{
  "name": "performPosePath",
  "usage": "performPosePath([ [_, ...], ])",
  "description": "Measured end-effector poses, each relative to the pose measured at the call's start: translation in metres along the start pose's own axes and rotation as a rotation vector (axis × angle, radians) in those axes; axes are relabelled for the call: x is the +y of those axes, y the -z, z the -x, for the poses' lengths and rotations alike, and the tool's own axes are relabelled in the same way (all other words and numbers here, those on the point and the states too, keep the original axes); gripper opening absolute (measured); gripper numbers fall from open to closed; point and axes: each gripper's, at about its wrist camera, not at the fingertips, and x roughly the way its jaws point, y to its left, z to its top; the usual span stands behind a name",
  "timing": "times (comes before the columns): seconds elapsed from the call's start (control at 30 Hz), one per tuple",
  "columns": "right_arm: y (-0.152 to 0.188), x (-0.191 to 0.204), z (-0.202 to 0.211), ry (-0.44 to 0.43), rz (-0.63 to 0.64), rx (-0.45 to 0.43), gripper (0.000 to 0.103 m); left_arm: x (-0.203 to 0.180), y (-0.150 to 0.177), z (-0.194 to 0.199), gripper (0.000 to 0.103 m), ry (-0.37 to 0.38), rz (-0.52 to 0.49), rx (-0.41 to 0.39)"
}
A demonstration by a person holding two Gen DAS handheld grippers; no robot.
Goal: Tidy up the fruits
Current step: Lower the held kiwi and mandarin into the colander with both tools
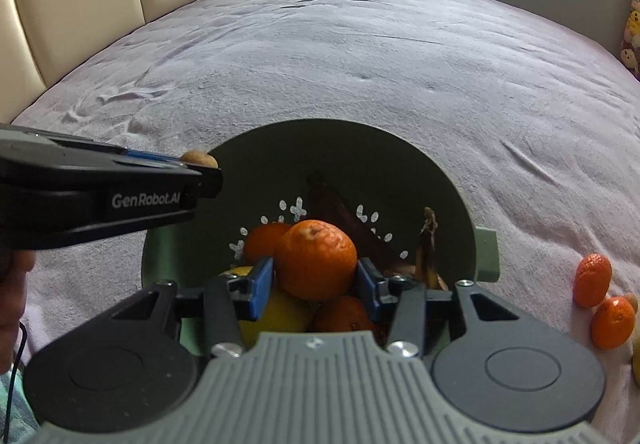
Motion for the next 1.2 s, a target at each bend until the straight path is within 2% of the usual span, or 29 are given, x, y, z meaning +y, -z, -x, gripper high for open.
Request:
performPosePath([
  [0.23,-0.004,0.0,0.009,0.007,0.009,-0.024,0.043,-0.002,0.0,-0.001,0.028,0.015,-0.015,-0.016],
  [0.4,-0.006,-0.003,0.023,0.071,0.055,-0.063,0.043,-0.011,-0.002,-0.001,0.028,0.041,-0.044,-0.041],
  [0.53,-0.007,-0.008,0.029,0.068,0.047,-0.08,0.043,-0.013,-0.001,-0.01,0.028,0.059,-0.031,-0.011],
  [0.77,-0.003,-0.003,0.028,0.076,0.109,-0.078,0.043,-0.015,0.004,-0.023,0.029,0.042,-0.033,0.037],
  [1.1,0.0,-0.007,0.025,0.057,0.075,-0.062,0.043,-0.017,0.009,-0.031,0.029,0.061,-0.018,0.086],
  [1.2,0.0,-0.007,0.023,0.056,0.071,-0.056,0.043,-0.018,0.009,-0.03,0.035,0.062,-0.017,0.094],
])
